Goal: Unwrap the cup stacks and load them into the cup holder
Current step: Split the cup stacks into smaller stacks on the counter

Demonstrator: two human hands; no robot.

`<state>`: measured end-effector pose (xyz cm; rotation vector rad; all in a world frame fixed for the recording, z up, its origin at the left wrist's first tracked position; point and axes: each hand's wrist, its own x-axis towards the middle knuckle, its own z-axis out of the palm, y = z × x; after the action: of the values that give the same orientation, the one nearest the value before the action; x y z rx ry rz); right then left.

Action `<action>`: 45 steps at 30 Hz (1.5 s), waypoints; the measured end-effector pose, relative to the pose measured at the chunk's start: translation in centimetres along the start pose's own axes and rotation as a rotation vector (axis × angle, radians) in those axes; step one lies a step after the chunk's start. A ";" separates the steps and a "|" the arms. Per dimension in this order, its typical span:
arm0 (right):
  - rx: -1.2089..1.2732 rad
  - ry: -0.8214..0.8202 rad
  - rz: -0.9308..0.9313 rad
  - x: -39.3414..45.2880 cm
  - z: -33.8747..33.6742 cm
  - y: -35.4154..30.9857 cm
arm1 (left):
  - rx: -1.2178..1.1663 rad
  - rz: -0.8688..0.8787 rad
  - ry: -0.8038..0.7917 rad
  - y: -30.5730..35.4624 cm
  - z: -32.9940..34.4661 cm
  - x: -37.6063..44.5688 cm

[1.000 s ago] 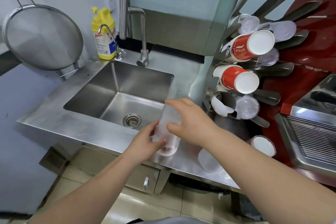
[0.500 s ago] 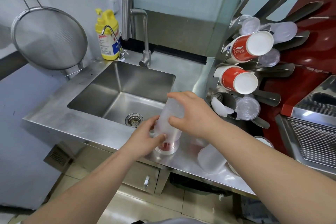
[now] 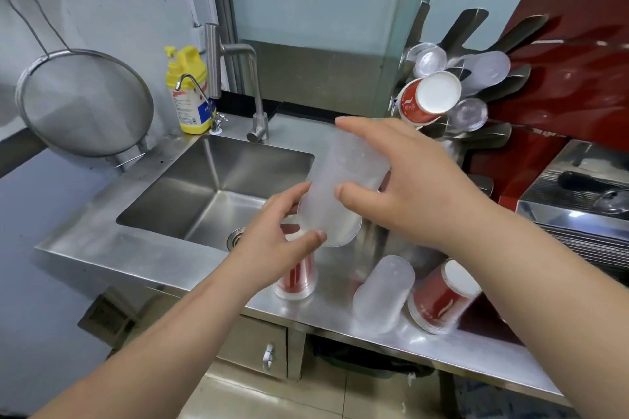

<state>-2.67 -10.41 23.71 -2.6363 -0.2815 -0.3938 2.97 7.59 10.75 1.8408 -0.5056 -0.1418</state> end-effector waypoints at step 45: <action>0.148 -0.196 0.332 -9.6 11.6 12.3 | 0.143 -0.196 -0.341 -12.3 13.5 -1.7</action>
<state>-5.82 -17.05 5.72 -2.5149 0.0668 -0.0048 0.11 -0.54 -5.38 2.0150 -0.5811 -0.5728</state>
